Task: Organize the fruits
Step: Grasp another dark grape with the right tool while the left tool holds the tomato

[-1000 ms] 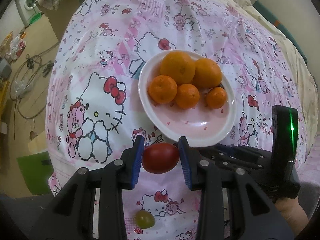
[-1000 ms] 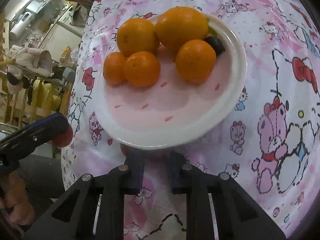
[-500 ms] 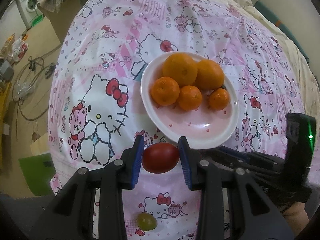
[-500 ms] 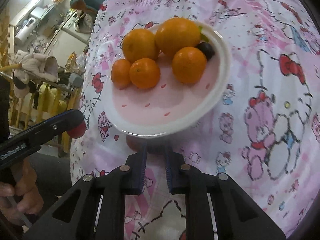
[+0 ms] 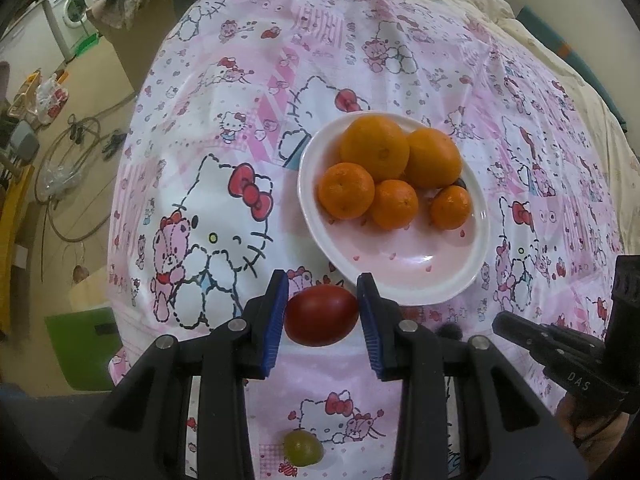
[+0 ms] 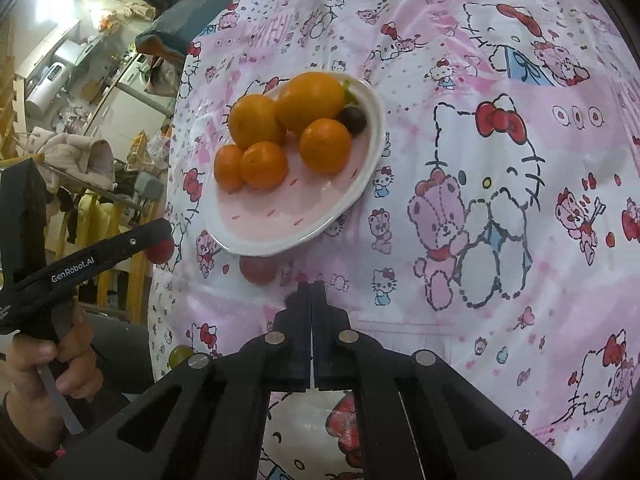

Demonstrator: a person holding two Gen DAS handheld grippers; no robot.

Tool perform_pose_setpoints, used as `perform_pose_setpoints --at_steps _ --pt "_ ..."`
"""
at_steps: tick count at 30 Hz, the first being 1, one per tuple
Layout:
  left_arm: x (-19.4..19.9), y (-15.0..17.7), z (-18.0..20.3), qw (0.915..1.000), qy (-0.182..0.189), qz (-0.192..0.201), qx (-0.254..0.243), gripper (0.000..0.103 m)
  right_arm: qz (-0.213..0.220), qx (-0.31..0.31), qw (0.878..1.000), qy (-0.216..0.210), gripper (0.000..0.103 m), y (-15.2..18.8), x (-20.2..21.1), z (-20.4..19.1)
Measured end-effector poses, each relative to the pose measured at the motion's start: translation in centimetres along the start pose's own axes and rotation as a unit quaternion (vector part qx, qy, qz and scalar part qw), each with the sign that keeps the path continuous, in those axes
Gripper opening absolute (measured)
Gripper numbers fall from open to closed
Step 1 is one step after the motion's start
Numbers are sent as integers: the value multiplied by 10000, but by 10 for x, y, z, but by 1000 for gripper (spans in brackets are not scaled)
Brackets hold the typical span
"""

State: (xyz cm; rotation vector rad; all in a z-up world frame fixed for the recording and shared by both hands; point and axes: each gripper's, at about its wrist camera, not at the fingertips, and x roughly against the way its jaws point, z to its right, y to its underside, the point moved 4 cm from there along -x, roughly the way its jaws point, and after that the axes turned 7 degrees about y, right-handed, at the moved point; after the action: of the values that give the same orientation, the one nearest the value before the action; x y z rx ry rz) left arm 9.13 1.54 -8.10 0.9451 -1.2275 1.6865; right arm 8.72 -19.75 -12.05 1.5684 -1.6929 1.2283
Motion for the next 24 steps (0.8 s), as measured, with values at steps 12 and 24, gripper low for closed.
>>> perform_pose_setpoints --at_steps 12,24 --pt "2 -1 -1 9998 158 -46 82 27 -265 1261 9859 1068 41 8 -51 -38" --pt "-12 3 2 9997 95 -226 -15 11 -48 1226 9863 1099 23 6 -26 -30"
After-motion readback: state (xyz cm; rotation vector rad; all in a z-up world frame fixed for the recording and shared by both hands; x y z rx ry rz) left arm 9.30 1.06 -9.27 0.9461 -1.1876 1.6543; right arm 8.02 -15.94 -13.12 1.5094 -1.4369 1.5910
